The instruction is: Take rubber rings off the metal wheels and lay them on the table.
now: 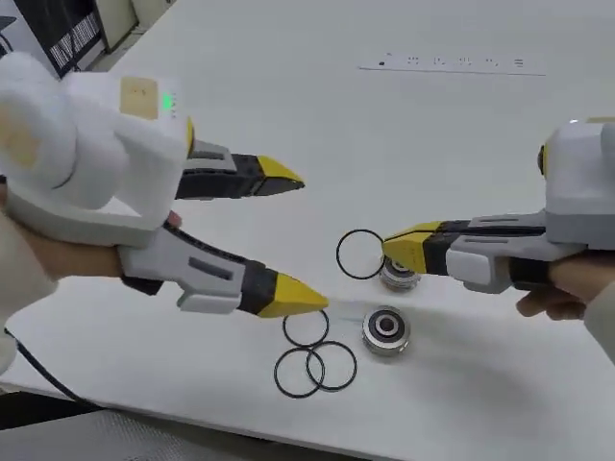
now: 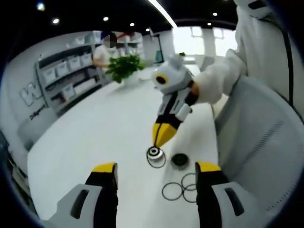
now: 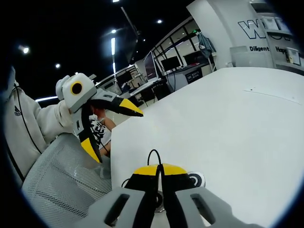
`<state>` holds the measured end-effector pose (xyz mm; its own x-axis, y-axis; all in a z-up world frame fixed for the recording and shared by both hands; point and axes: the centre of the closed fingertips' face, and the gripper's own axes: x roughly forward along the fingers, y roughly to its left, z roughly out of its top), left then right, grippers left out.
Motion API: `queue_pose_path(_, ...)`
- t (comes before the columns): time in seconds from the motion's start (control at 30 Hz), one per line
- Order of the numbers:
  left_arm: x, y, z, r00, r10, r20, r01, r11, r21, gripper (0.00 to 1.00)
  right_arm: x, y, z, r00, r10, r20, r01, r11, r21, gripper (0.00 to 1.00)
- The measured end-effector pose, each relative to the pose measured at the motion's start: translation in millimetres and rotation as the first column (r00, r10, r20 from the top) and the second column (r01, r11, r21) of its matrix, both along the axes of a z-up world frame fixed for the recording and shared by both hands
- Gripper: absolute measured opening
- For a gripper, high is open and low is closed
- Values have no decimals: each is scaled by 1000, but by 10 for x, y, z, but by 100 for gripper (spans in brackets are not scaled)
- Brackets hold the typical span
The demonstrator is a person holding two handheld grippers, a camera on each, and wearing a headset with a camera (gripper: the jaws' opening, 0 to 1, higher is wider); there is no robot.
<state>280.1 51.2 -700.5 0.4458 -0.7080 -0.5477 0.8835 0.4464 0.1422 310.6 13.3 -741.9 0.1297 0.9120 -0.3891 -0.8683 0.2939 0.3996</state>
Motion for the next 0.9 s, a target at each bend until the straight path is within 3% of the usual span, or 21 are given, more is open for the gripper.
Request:
queue_pose_path(0.23, -140, 204, 170, 997, 73, 7, -73, 997, 2, 74, -185, 101, -70, 997, 74, -14, -74, 997, -30, 0)
queue_pose_path(0.27, -131, 323, 184, 996, 90, 10, -90, 996, -10, 75, -212, 116, -87, 996, 84, -14, -85, 996, -37, 0)
queue_pose_path(0.4, -189, 440, 243, 989, 145, 10, -145, 988, -54, 76, -315, 149, -145, 991, 128, -21, -130, 990, -60, 0)
queue_pose_path(0.8, -442, 648, 208, 971, 238, -13, -239, 968, -81, 79, -527, 221, -326, 977, 210, -24, -212, 968, -136, 0)
queue_pose_path(0.9, -519, 684, 171, 965, 259, -36, -262, 961, -93, 79, -564, 230, -377, 972, 236, -7, -234, 959, -162, 0)
